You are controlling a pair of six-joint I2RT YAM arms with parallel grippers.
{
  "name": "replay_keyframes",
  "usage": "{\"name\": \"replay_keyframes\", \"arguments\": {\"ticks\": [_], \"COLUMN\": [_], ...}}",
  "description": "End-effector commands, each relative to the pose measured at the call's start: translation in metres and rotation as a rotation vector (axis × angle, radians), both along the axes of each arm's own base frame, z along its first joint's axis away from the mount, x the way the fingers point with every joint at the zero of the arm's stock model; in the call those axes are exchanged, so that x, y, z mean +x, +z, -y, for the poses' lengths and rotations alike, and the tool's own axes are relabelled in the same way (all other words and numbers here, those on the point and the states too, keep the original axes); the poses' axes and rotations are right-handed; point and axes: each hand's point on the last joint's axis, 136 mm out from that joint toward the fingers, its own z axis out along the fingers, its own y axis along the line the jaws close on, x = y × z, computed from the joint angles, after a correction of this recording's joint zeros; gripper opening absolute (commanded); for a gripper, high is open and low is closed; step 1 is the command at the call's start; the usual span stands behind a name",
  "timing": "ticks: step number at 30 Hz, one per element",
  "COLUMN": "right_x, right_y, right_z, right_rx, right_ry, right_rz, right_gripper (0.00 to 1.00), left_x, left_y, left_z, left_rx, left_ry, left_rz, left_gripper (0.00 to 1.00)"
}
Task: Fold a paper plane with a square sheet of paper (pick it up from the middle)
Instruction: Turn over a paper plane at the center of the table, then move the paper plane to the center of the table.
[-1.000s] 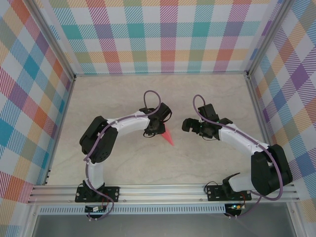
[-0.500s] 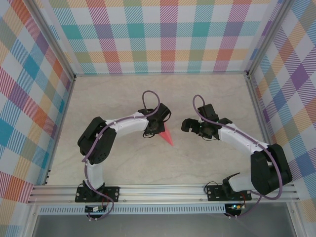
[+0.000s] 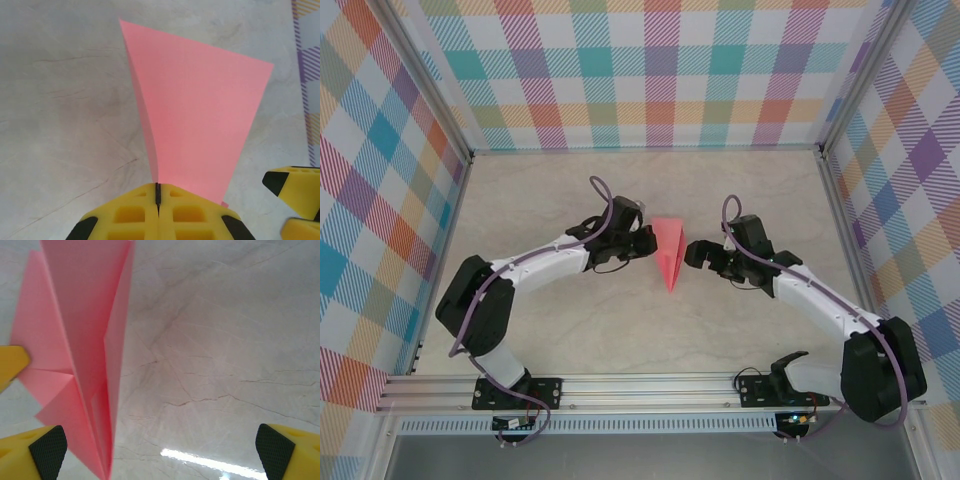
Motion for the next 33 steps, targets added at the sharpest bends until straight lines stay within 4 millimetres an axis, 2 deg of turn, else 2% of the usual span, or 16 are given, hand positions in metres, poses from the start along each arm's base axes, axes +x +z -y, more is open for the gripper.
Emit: {"name": "replay_keyframes", "arguments": {"ticks": [1, 6, 11, 20, 26, 33], "right_x": [-0.001, -0.004, -0.006, -0.008, -0.008, -0.01], "right_y": [0.007, 0.004, -0.003, -0.021, -0.037, -0.057], "right_z": [-0.008, -0.02, -0.039, -0.078, -0.091, -0.089], "right_rx": [0.073, 0.128, 0.155, 0.022, -0.062, -0.159], "right_ry": [0.003, 0.054, 0.112, 0.216, 0.236, 0.216], "right_rz": [0.009, -0.017, -0.058, -0.094, -0.122, -0.174], "right_gripper": [0.99, 0.86, 0.73, 0.54, 0.51, 0.54], "left_x": [0.001, 0.006, -0.001, -0.011, -0.014, -0.015], "left_y": [-0.002, -0.032, -0.055, -0.069, -0.068, -0.074], "left_z": [0.026, 0.026, 0.006, -0.021, -0.023, -0.024], "left_rx": [-0.16, -0.193, -0.144, -0.075, -0.067, -0.057], "left_ry": [-0.083, -0.061, -0.011, 0.048, 0.041, 0.043], "left_rz": [-0.018, -0.071, -0.099, -0.1, -0.098, -0.108], "left_gripper": [0.0, 0.0, 0.0, 0.0, 0.0, 0.0]}}
